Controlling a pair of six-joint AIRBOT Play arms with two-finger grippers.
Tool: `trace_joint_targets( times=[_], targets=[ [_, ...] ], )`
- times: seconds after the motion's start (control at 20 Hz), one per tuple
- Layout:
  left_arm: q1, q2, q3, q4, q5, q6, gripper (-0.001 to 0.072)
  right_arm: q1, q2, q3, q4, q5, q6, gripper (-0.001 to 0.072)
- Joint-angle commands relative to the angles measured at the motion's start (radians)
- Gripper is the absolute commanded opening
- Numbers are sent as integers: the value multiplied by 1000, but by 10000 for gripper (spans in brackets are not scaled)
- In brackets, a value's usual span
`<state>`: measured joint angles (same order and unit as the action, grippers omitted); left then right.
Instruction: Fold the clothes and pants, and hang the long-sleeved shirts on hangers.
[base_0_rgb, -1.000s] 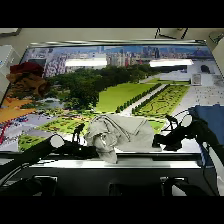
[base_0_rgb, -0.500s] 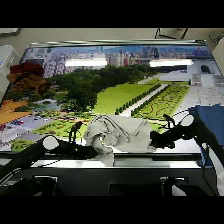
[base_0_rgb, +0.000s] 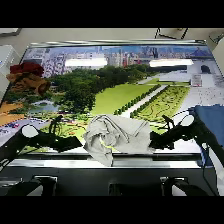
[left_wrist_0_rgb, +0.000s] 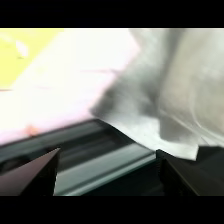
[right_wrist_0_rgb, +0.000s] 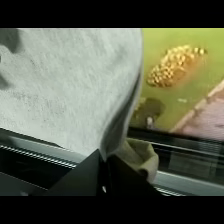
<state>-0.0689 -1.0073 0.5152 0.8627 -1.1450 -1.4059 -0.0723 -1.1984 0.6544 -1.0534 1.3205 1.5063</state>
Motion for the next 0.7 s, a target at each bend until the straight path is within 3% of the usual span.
trace_joint_targets(
  times=[0.0, 0.1, 0.3, 0.65],
  targets=[
    [121, -20, 3, 46, 70, 23, 624, 1, 0, 0, 1, -3, 0, 34],
    [104, -77, 3, 11, 81, 44, 583, 1, 0, 0, 2, -17, 0, 34],
    [18, -200, 3, -147, 88, 169, 578, 1, 0, 0, 2, -17, 0, 35],
    [-120, -251, 4, -179, 218, 173, 577, 1, 0, 0, 7, -8, 8, 35]
  ],
)
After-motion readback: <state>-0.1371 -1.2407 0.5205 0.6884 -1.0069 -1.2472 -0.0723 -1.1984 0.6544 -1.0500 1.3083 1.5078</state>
